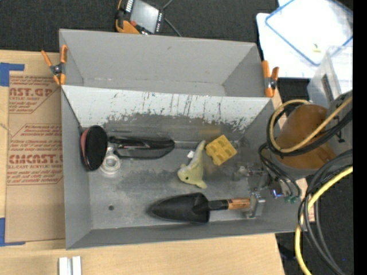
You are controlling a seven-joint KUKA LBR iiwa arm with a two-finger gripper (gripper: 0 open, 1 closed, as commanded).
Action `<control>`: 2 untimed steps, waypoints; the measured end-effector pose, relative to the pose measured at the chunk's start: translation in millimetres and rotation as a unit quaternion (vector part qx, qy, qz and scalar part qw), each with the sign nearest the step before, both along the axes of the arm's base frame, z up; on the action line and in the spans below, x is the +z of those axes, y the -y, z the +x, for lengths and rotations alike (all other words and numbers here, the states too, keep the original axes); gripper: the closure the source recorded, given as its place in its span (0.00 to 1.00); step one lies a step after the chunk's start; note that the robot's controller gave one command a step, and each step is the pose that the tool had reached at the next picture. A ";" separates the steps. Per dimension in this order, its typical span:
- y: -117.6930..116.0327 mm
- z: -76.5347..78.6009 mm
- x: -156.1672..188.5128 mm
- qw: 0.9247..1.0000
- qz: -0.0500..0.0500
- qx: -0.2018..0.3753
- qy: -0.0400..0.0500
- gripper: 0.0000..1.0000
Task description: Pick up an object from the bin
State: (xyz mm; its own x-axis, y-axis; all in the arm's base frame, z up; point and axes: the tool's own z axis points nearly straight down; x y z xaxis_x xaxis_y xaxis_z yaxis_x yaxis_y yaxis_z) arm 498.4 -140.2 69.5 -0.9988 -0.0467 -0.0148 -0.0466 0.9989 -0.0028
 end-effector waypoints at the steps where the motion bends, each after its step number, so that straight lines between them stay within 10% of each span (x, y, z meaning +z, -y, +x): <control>1: -23.4 -9.7 0.3 0.996 0.002 -0.089 -0.005 0.00; 2: -1.5 -0.3 0.0 1.000 0.000 -0.006 0.000 0.00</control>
Offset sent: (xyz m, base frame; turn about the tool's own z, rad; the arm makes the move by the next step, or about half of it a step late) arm -0.0006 0.0009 0.0001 0.0118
